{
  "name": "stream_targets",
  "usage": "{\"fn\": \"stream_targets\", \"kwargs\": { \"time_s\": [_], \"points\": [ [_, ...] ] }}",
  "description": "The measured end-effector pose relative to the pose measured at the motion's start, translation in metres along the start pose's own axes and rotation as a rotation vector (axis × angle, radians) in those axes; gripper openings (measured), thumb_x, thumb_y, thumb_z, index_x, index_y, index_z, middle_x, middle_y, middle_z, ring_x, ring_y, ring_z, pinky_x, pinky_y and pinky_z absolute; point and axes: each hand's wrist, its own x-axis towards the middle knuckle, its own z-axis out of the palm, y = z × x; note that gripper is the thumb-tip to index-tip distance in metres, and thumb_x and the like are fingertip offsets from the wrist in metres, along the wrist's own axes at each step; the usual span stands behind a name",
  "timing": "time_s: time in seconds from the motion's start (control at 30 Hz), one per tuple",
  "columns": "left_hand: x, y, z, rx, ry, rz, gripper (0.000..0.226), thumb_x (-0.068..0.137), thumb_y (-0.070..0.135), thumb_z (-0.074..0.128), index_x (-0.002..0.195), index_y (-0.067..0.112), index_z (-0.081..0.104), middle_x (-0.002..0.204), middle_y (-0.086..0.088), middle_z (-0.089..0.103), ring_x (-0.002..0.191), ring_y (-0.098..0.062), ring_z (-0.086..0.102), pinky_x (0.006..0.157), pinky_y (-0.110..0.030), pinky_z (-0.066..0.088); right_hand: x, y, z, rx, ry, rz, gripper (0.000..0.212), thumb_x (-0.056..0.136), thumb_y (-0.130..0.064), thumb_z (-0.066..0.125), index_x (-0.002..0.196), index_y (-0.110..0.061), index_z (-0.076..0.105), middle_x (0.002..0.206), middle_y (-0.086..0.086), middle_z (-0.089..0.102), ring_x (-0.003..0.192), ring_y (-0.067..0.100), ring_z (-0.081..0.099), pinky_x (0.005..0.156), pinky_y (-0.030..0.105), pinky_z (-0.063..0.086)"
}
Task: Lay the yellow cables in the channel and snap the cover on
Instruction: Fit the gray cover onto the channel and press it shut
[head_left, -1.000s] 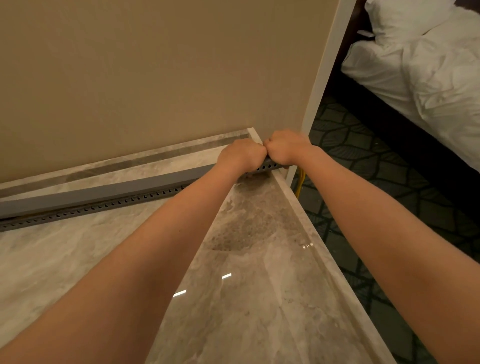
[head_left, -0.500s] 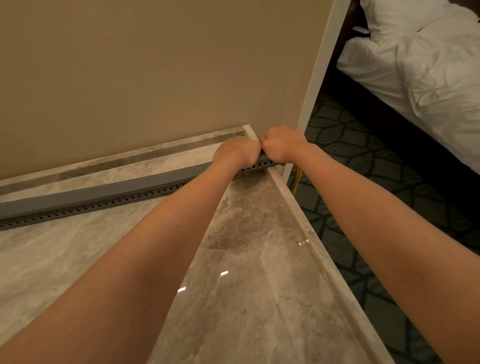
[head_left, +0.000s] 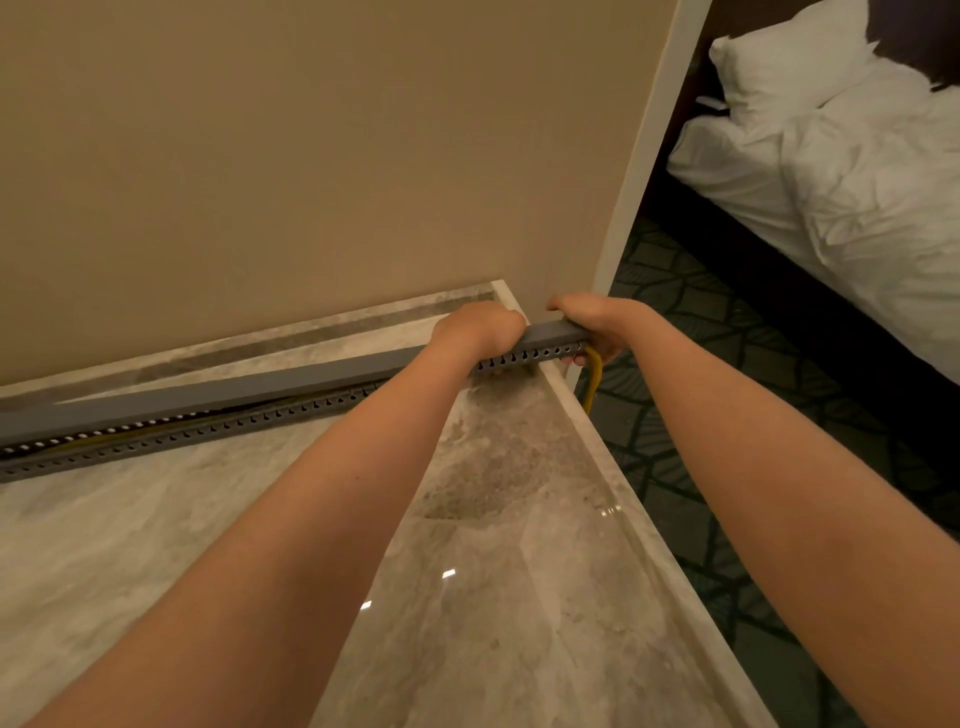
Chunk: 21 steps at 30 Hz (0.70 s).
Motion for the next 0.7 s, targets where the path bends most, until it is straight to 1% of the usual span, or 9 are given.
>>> {"fn": "stream_targets", "kwargs": {
  "time_s": [0.07, 0.17, 0.27, 0.37, 0.4, 0.47, 0.57, 0.63, 0.7],
  "points": [
    [-0.001, 0.001, -0.001, 0.016, -0.017, 0.002, 0.029, 0.097, 0.02, 0.026, 0.095, 0.007, 0.052, 0.12, -0.02, 0.056, 0.094, -0.03, 0.049, 0.08, -0.034, 0.038, -0.003, -0.003, 0.001, -0.034, -0.025, 0.004, 0.054, 0.098, -0.043, 0.023, 0.078, -0.004, 0.056, 0.067, 0.012, 0.057, 0.056, 0.019, 0.048, 0.064, 0.032, 0.038],
    [-0.006, 0.002, 0.0, 0.018, 0.023, -0.008, 0.026, 0.094, 0.026, 0.031, 0.089, 0.011, 0.05, 0.091, -0.012, 0.052, 0.085, -0.027, 0.048, 0.074, -0.031, 0.036, -0.009, -0.007, 0.005, -0.143, -0.052, -0.02, 0.051, 0.097, -0.032, 0.02, 0.086, 0.001, 0.058, 0.071, 0.016, 0.059, 0.055, 0.021, 0.051, 0.057, 0.031, 0.041],
    [-0.014, 0.005, 0.0, 0.005, 0.046, -0.044, 0.025, 0.094, 0.028, 0.033, 0.088, 0.011, 0.05, 0.076, -0.006, 0.046, 0.082, -0.025, 0.048, 0.072, -0.03, 0.035, -0.013, -0.007, 0.007, -0.171, -0.022, -0.068, 0.051, 0.097, -0.029, 0.019, 0.075, -0.002, 0.057, 0.053, 0.01, 0.058, 0.041, 0.017, 0.049, 0.043, 0.022, 0.041],
    [-0.015, 0.004, 0.002, 0.018, 0.11, -0.021, 0.026, 0.094, 0.027, 0.032, 0.087, 0.01, 0.05, 0.086, -0.01, 0.052, 0.082, -0.027, 0.048, 0.071, -0.03, 0.034, -0.021, -0.005, 0.01, -0.159, 0.023, -0.135, 0.047, 0.098, -0.024, 0.019, 0.069, -0.006, 0.051, 0.054, 0.009, 0.052, 0.042, 0.016, 0.044, 0.039, 0.02, 0.036],
    [-0.016, 0.004, 0.002, 0.03, 0.169, 0.025, 0.028, 0.095, 0.026, 0.031, 0.087, 0.009, 0.051, 0.091, -0.014, 0.056, 0.083, -0.029, 0.049, 0.07, -0.03, 0.034, -0.021, -0.004, 0.01, -0.175, 0.046, -0.166, 0.046, 0.099, -0.022, 0.019, 0.069, -0.005, 0.049, 0.057, 0.01, 0.052, 0.044, 0.017, 0.044, 0.04, 0.021, 0.036],
    [-0.019, 0.001, 0.009, 0.112, 0.319, 0.242, 0.032, 0.097, 0.025, 0.032, 0.092, 0.007, 0.057, 0.1, -0.019, 0.063, 0.085, -0.033, 0.056, 0.067, -0.03, 0.035, -0.021, -0.002, 0.012, -0.23, 0.107, -0.241, 0.047, 0.1, -0.019, 0.019, 0.07, -0.004, 0.051, 0.062, 0.014, 0.054, 0.049, 0.021, 0.048, 0.045, 0.025, 0.039],
    [-0.024, -0.005, 0.018, 0.27, 0.287, 0.551, 0.036, 0.098, 0.031, 0.036, 0.125, 0.01, 0.047, 0.11, -0.015, 0.065, 0.093, -0.034, 0.062, 0.069, -0.033, 0.04, -0.02, -0.002, 0.014, -0.271, 0.319, -0.349, 0.047, 0.101, -0.024, 0.024, 0.063, -0.01, 0.049, 0.067, 0.012, 0.056, 0.057, 0.024, 0.053, 0.051, 0.027, 0.039],
    [-0.023, -0.007, 0.016, 0.31, 0.24, 0.579, 0.04, 0.098, 0.03, 0.037, 0.132, 0.009, 0.039, 0.113, -0.016, 0.064, 0.094, -0.035, 0.062, 0.072, -0.035, 0.043, -0.021, 0.002, 0.016, -0.042, 0.341, -0.382, 0.047, 0.099, -0.033, 0.031, 0.063, -0.011, 0.052, 0.071, 0.012, 0.057, 0.058, 0.021, 0.052, 0.053, 0.026, 0.038],
    [-0.022, -0.009, 0.014, 0.309, 0.211, 0.599, 0.04, 0.099, 0.029, 0.037, 0.134, 0.009, 0.036, 0.115, -0.016, 0.063, 0.094, -0.036, 0.062, 0.073, -0.035, 0.043, -0.024, 0.019, 0.019, 0.3, 0.152, -0.382, 0.037, 0.095, -0.042, 0.043, 0.079, -0.012, 0.061, 0.078, 0.008, 0.062, 0.066, 0.017, 0.057, 0.062, 0.026, 0.045]
  ]
}}
